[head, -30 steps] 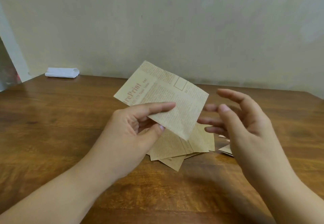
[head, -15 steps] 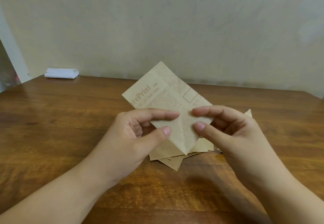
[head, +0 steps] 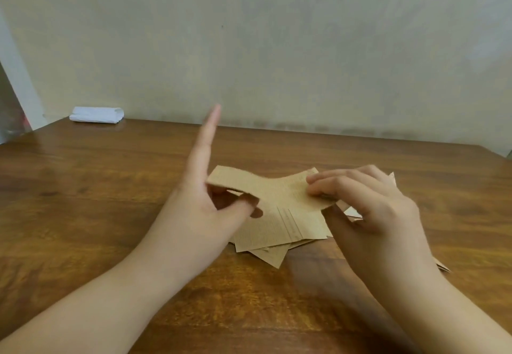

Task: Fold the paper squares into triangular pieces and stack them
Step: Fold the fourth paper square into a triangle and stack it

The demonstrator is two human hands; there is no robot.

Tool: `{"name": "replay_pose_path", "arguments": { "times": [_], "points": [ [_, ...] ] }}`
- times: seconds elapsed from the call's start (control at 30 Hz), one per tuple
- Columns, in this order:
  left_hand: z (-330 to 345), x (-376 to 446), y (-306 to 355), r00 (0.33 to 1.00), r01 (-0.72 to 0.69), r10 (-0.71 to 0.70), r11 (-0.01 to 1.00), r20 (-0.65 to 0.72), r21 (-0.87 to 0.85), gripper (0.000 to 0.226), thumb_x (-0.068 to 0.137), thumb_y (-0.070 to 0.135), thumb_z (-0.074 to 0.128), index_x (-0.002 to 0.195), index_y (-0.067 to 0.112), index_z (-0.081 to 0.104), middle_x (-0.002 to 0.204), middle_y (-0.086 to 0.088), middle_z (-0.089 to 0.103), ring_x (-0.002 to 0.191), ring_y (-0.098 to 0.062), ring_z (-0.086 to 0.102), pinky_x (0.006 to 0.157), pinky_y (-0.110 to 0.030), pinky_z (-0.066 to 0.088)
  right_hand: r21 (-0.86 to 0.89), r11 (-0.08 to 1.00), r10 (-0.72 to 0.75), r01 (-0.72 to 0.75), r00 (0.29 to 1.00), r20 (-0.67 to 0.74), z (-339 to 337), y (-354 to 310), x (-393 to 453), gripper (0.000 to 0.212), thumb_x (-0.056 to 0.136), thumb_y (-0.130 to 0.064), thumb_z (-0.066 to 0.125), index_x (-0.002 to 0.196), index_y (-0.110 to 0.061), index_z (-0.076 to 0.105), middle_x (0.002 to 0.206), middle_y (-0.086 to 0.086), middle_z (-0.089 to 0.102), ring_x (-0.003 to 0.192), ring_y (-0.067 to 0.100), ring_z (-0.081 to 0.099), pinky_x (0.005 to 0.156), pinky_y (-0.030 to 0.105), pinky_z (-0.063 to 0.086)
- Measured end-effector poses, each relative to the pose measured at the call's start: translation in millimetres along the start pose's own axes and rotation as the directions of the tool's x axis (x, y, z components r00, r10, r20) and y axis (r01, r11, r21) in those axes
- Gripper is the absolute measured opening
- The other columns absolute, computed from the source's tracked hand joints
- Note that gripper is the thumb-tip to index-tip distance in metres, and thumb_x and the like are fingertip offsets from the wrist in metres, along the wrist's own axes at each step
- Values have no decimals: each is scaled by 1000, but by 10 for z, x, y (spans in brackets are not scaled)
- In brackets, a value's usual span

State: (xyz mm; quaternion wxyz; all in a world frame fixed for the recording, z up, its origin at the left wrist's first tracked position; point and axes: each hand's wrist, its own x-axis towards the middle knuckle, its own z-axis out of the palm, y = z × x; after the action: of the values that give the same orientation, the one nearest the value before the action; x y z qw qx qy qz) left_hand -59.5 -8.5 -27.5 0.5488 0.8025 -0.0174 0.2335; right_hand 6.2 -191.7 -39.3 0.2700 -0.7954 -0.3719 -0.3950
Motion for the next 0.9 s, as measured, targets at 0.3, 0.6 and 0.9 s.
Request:
{"name": "replay_pose_path", "arguments": {
  "times": [0.3,0.6,0.9],
  "points": [
    [-34,74,-93,998,-57,49,979,-47,-194,59,69,-23,64,74,34,76,96,21,69,90,5,64,63,-9,52,350,910,239,-221,971,-7,-62,-43,59,53,80,3,70,117,-32,56,126,-5,59,106,-5,59,87,17,50],
    [-32,76,-95,995,-86,95,940,11,-330,37,59,-5,67,75,27,77,97,15,72,92,-2,67,66,-15,55,679,137,550,-721,626,553,-141,-43,162,25,96,-27,45,111,-23,65,88,8,75,82,20,71,72,32,54],
    [-1,107,-98,896,433,-325,493,302,-754,43,95,36,36,128,16,54,105,-15,70,88,-27,70,68,-36,60,641,357,625,-680,684,377,-106,-44,92,7,84,-20,65,89,-21,71,76,-1,75,71,13,72,55,23,56]
  ]
}}
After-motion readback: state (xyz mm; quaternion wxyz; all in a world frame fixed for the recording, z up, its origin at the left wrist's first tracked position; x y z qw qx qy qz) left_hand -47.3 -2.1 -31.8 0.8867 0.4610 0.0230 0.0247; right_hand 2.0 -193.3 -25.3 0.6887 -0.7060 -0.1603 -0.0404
